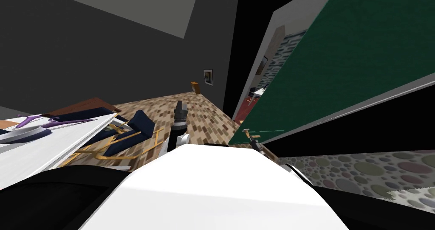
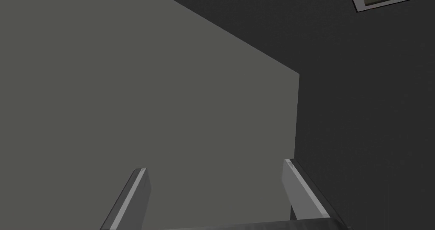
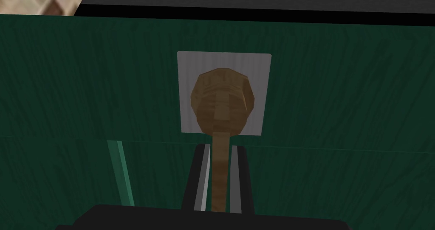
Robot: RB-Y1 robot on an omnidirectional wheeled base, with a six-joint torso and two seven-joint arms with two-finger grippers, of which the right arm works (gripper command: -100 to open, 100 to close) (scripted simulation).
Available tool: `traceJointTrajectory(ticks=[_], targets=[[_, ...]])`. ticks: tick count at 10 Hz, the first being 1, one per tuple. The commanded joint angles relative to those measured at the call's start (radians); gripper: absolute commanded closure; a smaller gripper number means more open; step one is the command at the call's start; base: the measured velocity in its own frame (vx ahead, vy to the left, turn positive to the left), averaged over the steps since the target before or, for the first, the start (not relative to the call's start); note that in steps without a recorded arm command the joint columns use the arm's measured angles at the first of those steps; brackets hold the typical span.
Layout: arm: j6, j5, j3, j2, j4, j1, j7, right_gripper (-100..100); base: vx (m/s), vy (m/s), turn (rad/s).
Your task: Pull the door open
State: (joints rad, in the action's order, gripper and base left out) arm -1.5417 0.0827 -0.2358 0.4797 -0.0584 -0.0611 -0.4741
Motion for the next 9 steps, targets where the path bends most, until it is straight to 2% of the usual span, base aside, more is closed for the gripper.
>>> traceJointTrajectory(ticks=[1, 2, 7, 8, 9], targets=[[0.018, 0.007, 0.007, 0.0, -0.011, -0.007, -0.001, 100, -0.158, -0.074, 0.241], [0.022, 0.009, 0.008, 0.0, -0.01, -0.009, -0.001, 100, -0.205, -0.089, 0.23], [0.044, 0.016, 0.014, -0.004, 0.003, -0.022, -0.003, 100, -0.144, -0.059, 0.097], [0.037, 0.012, 0.01, -0.011, 0.014, -0.028, -0.002, 100, -0.069, -0.026, 0.03], [0.046, -0.009, 0.011, -0.012, -0.016, -0.015, -0.004, 100, -0.039, 0.001, -0.089]])
